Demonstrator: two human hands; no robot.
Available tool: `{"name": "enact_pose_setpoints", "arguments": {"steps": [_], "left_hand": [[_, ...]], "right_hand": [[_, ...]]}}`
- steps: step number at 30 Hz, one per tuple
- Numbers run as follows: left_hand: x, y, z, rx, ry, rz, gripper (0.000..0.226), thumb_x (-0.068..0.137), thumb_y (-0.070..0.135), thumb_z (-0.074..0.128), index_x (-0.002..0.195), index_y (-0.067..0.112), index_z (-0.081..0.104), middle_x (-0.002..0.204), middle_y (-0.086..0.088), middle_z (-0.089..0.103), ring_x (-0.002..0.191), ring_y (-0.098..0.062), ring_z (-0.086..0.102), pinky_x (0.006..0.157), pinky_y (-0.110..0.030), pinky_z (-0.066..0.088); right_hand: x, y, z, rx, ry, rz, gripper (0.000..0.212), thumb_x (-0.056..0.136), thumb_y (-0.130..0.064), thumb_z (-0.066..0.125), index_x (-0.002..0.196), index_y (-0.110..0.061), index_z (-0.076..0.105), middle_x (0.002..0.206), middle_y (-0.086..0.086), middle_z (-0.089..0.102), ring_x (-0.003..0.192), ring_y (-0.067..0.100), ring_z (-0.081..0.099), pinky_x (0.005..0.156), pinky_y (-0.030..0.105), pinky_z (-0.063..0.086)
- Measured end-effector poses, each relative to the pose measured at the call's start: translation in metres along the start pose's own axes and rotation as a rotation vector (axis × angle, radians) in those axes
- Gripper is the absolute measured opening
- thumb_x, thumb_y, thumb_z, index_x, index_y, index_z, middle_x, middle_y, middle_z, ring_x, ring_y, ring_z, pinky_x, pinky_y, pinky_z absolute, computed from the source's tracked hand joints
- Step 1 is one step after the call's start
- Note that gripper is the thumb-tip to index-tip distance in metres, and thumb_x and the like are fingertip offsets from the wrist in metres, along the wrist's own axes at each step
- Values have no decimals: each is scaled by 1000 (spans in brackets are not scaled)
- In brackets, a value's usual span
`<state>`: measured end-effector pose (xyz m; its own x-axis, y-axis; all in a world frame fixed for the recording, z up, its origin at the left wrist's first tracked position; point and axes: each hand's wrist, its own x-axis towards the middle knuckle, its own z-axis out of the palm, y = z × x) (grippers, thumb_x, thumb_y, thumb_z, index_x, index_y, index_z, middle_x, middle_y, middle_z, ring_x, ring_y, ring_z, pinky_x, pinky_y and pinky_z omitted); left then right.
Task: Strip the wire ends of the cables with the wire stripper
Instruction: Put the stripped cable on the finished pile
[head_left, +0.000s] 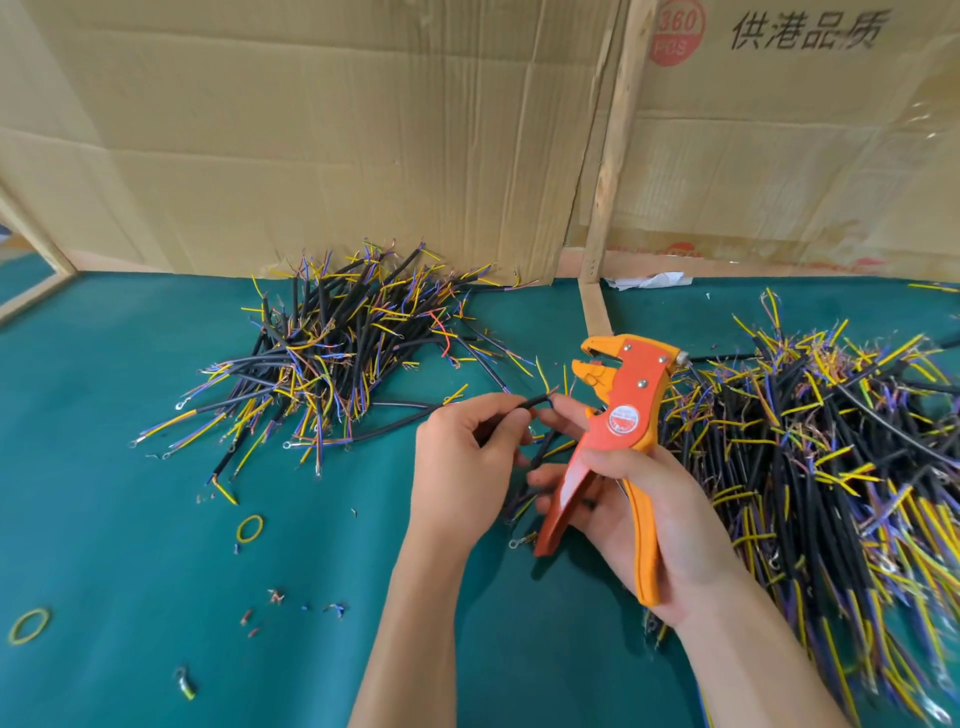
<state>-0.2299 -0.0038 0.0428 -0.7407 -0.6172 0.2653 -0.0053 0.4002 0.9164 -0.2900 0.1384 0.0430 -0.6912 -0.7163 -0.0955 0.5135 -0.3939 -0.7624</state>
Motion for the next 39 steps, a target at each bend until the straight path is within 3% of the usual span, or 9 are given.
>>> {"name": "enact_pose_setpoints", "arguments": {"steps": [5, 8, 13, 15, 19, 24, 30, 33, 39], "left_hand": [[1, -2, 1, -33, 57, -21, 18, 94, 8, 62, 83, 17, 74, 65, -1, 67, 53, -11, 59, 58, -23, 49], [3, -3, 2, -59, 104, -42, 19, 96, 10, 61, 84, 18, 72, 67, 2, 67, 53, -13, 55, 57, -24, 48], [4, -5, 1, -56, 127, -30, 19, 98, 12, 57, 87, 18, 71, 67, 5, 64, 54, -13, 52, 59, -29, 48], [5, -5, 1, -54, 120, -27, 19, 99, 12, 57, 88, 17, 71, 67, 6, 63, 56, -13, 52, 63, -33, 48], [4, -5, 2, -22, 94, -25, 19, 99, 12, 56, 88, 18, 70, 64, 11, 61, 53, -4, 49, 60, -26, 42], [3, -4, 2, 31, 19, -16, 19, 100, 13, 55, 88, 21, 68, 67, 16, 69, 58, -8, 50, 62, -29, 46], [3, -5, 3, 69, 27, 10, 20, 98, 11, 58, 87, 20, 72, 63, 8, 61, 52, -4, 45, 54, -18, 35], [2, -3, 6, 52, 31, 6, 20, 97, 14, 60, 87, 25, 73, 68, 8, 66, 54, -4, 48, 57, -22, 41], [4, -4, 3, -14, 152, -15, 23, 93, 10, 65, 86, 30, 74, 70, 8, 69, 60, -11, 59, 67, -29, 51]], "right_hand": [[1, -1, -1, 75, -56, 56, 56, 82, -19, 71, 137, -10, 62, 133, 20, 66, 92, 39, 71, 79, 48, 61], [1, 0, -2, 116, -32, 148, 47, 90, -26, 65, 135, -13, 65, 124, 26, 68, 100, 45, 69, 88, 57, 58], [-1, -1, 0, 78, -71, 200, 43, 94, -26, 63, 131, -6, 66, 89, 22, 63, 74, 36, 63, 73, 52, 57], [-2, -1, 1, 23, -88, 204, 46, 87, -25, 70, 128, -4, 67, 86, 21, 62, 71, 34, 62, 70, 49, 57], [-4, -1, -1, -20, -119, 198, 51, 81, -15, 73, 129, 0, 65, 85, 21, 61, 70, 32, 61, 68, 48, 56], [-5, -3, -2, -56, -184, 187, 53, 75, -12, 77, 126, 0, 67, 81, 16, 57, 69, 30, 57, 68, 45, 55], [-5, 1, 0, -48, -94, 156, 25, 87, -25, 77, 98, -4, 72, 58, 3, 35, 41, 15, 35, 42, 27, 38], [-4, 4, 6, -18, -8, 104, 25, 82, -32, 75, 88, -8, 70, 55, 1, 32, 36, 13, 31, 36, 23, 33], [-3, -1, 2, 88, -51, 106, 32, 81, -19, 75, 108, -3, 70, 74, 11, 51, 60, 25, 52, 59, 39, 53]]}}
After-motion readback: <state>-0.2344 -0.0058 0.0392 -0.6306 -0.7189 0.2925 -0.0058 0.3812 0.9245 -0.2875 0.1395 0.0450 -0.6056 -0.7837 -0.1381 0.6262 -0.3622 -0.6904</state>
